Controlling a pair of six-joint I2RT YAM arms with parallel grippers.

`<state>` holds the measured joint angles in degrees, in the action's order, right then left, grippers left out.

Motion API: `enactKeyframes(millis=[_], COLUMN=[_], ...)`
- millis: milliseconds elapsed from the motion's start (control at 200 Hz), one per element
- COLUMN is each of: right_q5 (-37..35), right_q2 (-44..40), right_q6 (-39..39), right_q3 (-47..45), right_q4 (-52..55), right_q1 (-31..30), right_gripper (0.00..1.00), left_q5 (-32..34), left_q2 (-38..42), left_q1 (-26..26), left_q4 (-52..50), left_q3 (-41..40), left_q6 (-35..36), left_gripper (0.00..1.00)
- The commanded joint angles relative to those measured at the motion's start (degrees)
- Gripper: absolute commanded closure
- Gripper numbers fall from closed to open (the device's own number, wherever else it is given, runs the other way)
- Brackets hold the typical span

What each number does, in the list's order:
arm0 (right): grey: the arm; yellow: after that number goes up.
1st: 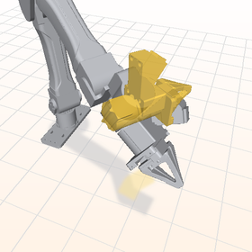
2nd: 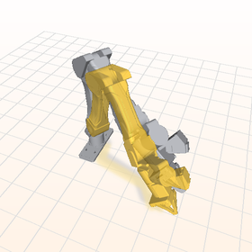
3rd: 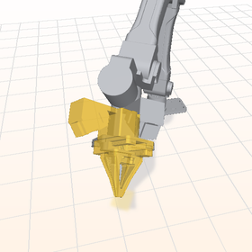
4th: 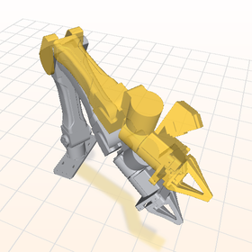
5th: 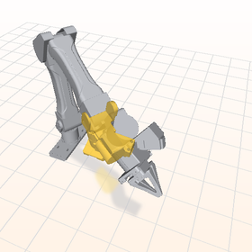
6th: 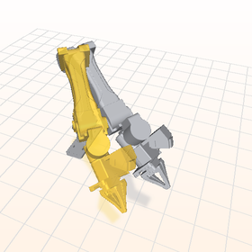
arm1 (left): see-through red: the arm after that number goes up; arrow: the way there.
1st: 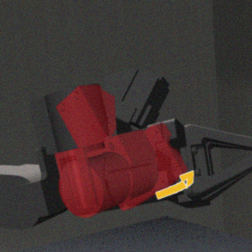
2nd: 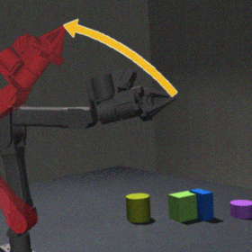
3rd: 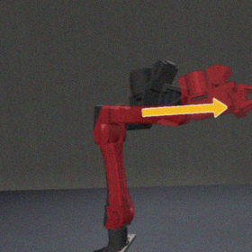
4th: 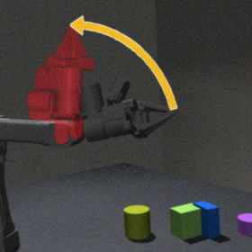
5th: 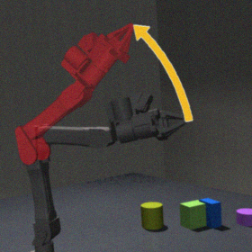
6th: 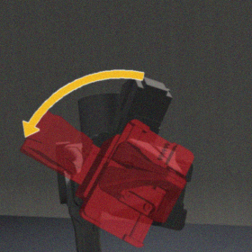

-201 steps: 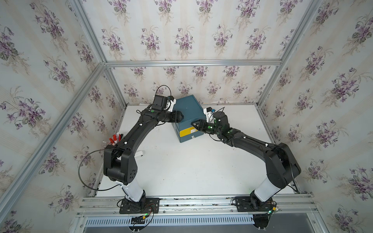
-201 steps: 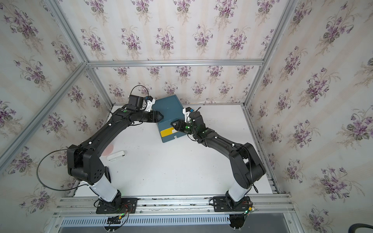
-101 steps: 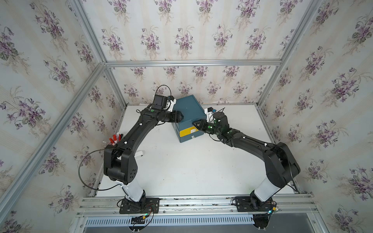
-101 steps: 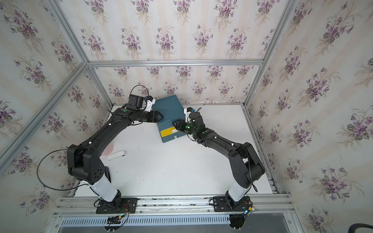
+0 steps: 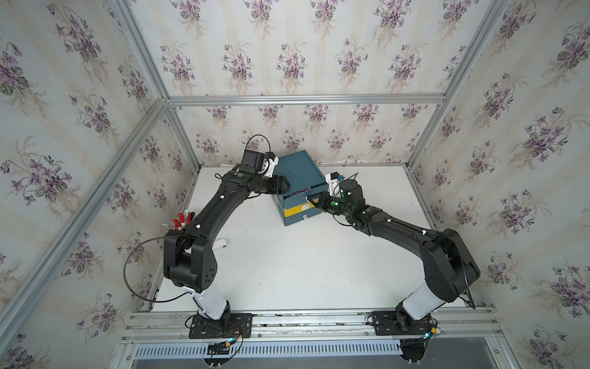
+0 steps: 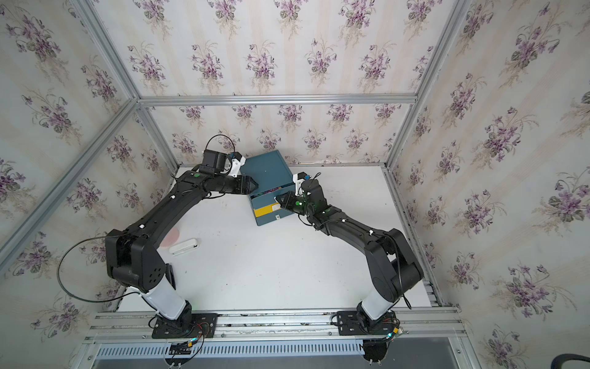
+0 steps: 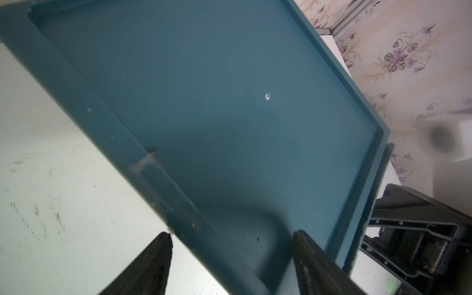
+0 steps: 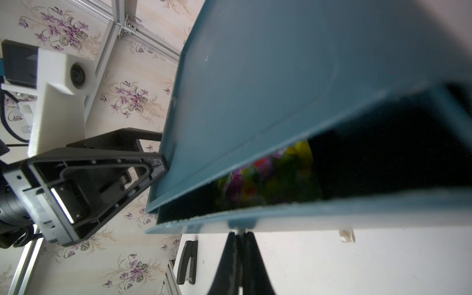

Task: Take the seed bags out of the drawer
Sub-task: Open the drawer in the storage box.

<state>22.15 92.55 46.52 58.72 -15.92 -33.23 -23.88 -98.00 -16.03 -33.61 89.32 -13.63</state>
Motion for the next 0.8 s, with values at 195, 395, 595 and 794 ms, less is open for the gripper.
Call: enactKeyframes(millis=[195,395,595,794], right_q5=[2.6,2.8,3.2,2.2], right_q2=[-4.9,-8.6,-11.4,-14.6], right_q6=[-1.8,-2.0,-2.8,-2.9], right_q3=[-2.8,-5.7,-7.2,-9.2], right_q4=[3.9,6.3,9.4,12.3], right_q1=[-2.0,-2.9,-4.0,-4.9], right_gripper=[1.00,1.00,1.00,1.00], left_q5=[-0.1,0.0,0.0,0.3], left_q2=[1.5,2.0,2.2,2.5], left_q1=[0.0,0.0,-0.1,-0.2], left_q4=[-2.4,-2.0,-1.4,-1.1], left_q3=[-0.9,-1.7,-1.8,-2.0], left_q6=[0.8,0.4,-0.1,-0.3], left_gripper=[0.23,0.23,0.23,0.24])
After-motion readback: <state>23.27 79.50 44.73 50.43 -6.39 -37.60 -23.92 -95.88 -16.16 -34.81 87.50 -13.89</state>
